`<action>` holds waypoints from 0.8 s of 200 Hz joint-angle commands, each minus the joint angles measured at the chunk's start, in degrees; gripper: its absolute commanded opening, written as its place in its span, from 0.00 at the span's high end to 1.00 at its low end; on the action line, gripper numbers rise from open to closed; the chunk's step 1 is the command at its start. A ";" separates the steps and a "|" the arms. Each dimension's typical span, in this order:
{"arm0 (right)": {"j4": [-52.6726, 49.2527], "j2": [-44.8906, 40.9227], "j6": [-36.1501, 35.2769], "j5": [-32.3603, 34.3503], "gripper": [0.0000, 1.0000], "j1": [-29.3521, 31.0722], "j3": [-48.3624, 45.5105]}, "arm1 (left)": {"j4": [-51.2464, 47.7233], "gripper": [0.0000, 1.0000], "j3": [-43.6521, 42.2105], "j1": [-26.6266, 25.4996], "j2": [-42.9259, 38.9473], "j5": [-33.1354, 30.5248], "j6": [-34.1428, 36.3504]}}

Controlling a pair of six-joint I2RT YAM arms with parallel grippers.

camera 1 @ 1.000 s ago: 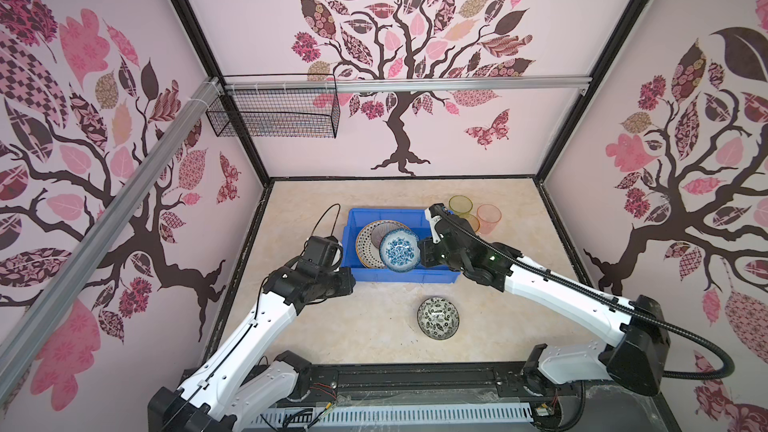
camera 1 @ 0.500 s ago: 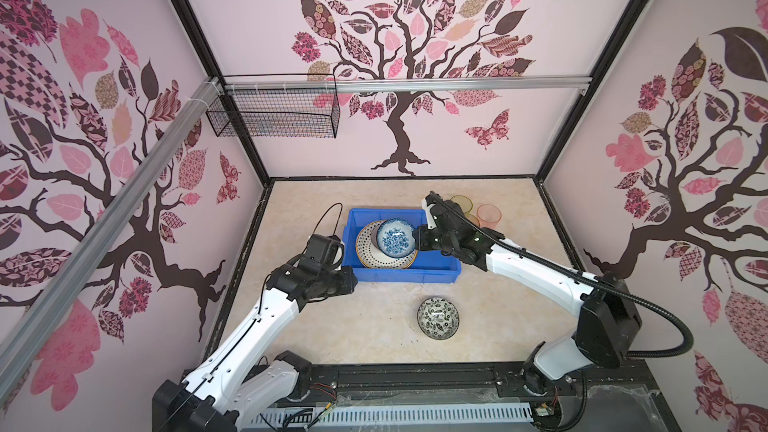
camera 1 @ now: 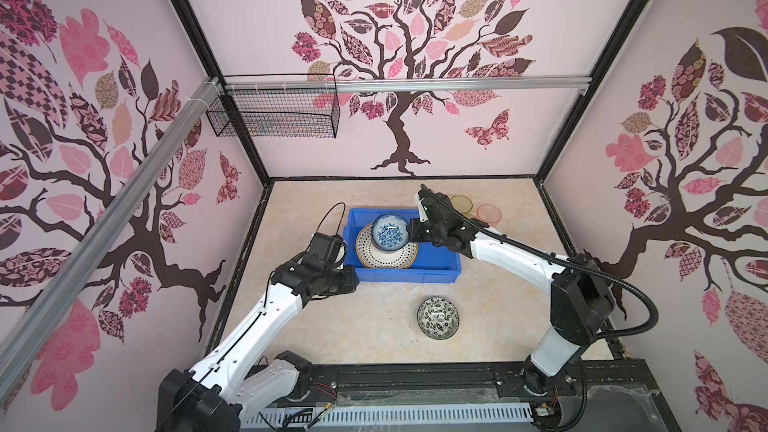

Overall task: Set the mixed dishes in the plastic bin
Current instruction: 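Carry the blue floral bowl over the bin with the right gripper, then lower the blue floral bowl onto the purple-striped bowl with the right gripper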

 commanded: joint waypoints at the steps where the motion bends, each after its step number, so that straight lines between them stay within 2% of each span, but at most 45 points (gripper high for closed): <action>1: 2.58 2.42 0.05 -0.92 1.00 -0.79 3.31 | 1.64 0.73 1.81 0.39 0.31 0.62 1.09; 160: 2.48 8.75 0.91 -3.47 1.00 -1.99 5.35 | 2.53 0.73 1.58 0.47 1.83 1.50 1.01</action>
